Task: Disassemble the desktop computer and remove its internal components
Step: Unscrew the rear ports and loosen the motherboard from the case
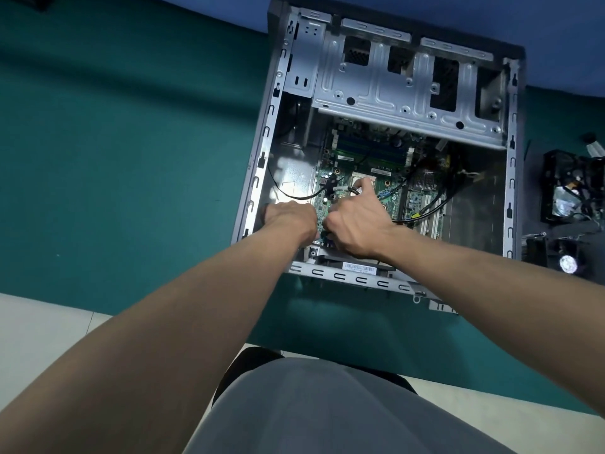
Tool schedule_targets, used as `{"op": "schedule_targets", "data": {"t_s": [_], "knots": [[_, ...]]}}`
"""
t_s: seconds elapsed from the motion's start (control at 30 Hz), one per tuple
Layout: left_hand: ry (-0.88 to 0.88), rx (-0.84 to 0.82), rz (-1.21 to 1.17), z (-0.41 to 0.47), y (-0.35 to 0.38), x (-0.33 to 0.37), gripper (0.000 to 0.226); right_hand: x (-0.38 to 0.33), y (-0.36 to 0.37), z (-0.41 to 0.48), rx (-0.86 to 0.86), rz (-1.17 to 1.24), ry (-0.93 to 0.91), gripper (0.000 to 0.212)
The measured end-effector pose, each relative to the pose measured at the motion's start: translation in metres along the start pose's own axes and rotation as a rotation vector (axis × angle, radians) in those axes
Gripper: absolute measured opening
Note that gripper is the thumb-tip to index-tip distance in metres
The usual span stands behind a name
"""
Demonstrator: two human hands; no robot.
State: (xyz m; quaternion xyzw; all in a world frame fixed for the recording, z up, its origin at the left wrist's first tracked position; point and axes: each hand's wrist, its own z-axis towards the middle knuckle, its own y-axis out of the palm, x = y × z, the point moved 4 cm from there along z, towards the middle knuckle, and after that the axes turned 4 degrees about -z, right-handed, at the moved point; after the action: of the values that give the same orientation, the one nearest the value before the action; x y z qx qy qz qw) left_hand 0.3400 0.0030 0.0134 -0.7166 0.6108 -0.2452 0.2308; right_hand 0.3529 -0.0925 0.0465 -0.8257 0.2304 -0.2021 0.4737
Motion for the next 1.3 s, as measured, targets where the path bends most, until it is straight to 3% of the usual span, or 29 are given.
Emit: {"op": "schedule_targets", "data": {"t_s": [0.23,0.37,0.5,0.63,0.73,0.8,0.9,0.97,1.03,1.13,1.3], "knots": [[-0.010,-0.001,0.004,0.002,0.001,0.000,0.013,0.000,0.002,0.003,0.007,-0.061,-0.077,0.032],[-0.021,0.014,0.008,0.006,0.004,0.000,0.022,0.047,-0.012,0.007,0.064,0.101,0.162,0.023],[-0.019,0.003,-0.008,0.005,0.006,-0.002,0.027,0.060,-0.019,-0.006,-0.020,0.190,0.050,0.025],[-0.001,0.059,-0.042,-0.001,0.001,-0.005,0.031,0.046,-0.023,-0.034,-0.005,0.514,0.076,0.037],[0.045,0.171,-0.079,-0.007,-0.010,-0.001,0.039,0.057,-0.033,-0.063,0.100,0.780,0.201,0.034],[0.095,0.357,-0.095,-0.011,-0.019,0.006,0.052,0.065,-0.036,-0.083,0.134,0.896,0.291,0.033],[0.228,0.590,-0.304,-0.017,-0.028,0.017,0.071,0.079,-0.040,-0.114,0.248,0.977,0.409,0.028],[0.253,0.515,-0.313,-0.017,-0.026,0.021,0.059,0.094,-0.046,-0.139,0.408,1.042,0.512,0.022],[0.232,0.296,-0.186,-0.010,-0.016,0.024,0.035,0.113,-0.049,-0.167,0.617,1.104,0.616,0.016],[0.237,0.101,-0.100,-0.004,-0.004,0.032,0.034,0.141,-0.047,-0.204,0.812,1.169,0.681,0.002],[0.203,0.033,-0.014,0.000,-0.002,0.040,0.045,0.174,-0.001,-0.237,0.609,0.992,0.806,0.013]]}}
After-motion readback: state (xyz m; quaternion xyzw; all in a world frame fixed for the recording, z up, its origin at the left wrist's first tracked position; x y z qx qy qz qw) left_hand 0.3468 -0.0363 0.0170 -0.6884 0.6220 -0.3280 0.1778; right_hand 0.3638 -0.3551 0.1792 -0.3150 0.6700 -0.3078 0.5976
